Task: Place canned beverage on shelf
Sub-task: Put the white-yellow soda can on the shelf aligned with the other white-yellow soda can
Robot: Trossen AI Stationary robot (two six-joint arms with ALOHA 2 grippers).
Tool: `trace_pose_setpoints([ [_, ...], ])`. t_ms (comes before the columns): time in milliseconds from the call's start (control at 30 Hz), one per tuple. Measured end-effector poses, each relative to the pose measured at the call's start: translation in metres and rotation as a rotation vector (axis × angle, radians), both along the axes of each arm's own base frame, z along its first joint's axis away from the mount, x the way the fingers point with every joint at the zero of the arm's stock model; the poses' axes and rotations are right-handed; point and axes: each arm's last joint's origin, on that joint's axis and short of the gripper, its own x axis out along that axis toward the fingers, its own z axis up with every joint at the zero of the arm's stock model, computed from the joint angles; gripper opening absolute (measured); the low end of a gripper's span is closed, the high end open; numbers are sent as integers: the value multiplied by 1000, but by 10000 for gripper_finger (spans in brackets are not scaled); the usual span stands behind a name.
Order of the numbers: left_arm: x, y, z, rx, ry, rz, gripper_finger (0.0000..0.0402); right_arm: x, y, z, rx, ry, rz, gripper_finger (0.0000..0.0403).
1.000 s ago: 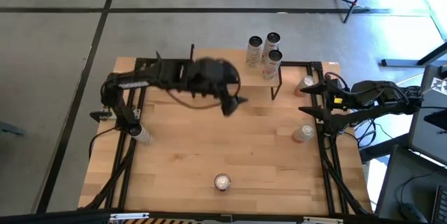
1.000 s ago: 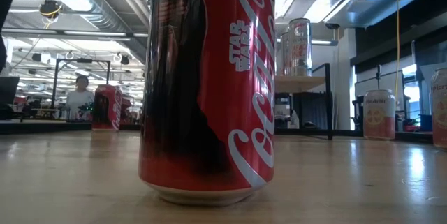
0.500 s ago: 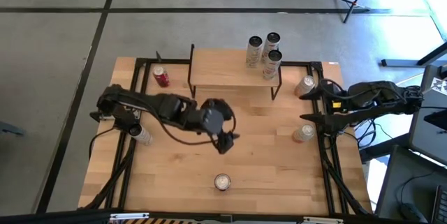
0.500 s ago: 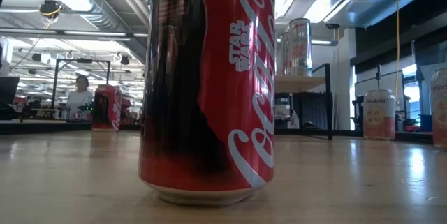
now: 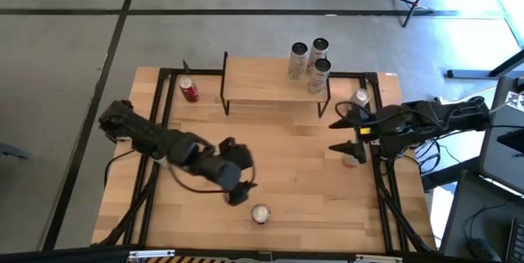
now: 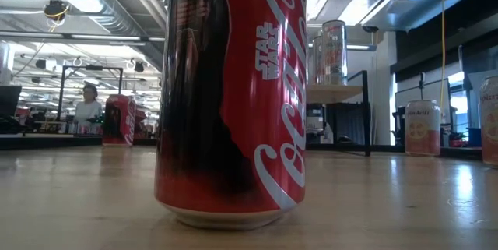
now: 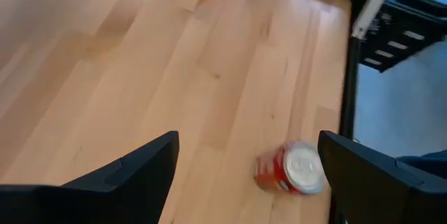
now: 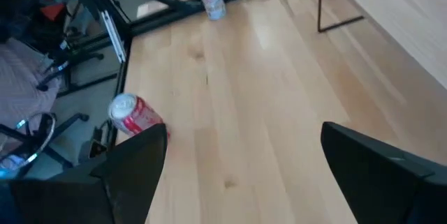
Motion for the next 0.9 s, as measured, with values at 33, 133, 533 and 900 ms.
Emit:
trace_pose_setpoints([
  [33,-9,-2,0,1,-21,-6,330,5,1,0,4,-8,-3,365],
  [133,-31,-2,-3,-14,-87,-18,330,19,4,-1,30,-28,-23,365],
  [533,-67,1,-57,-91,-211,-20,330,53,23,-15,221,39,-17,365],
  [900,-62,-2,-66,-73,-195,-22,330,64,36,-18,206,-1,-63,365],
])
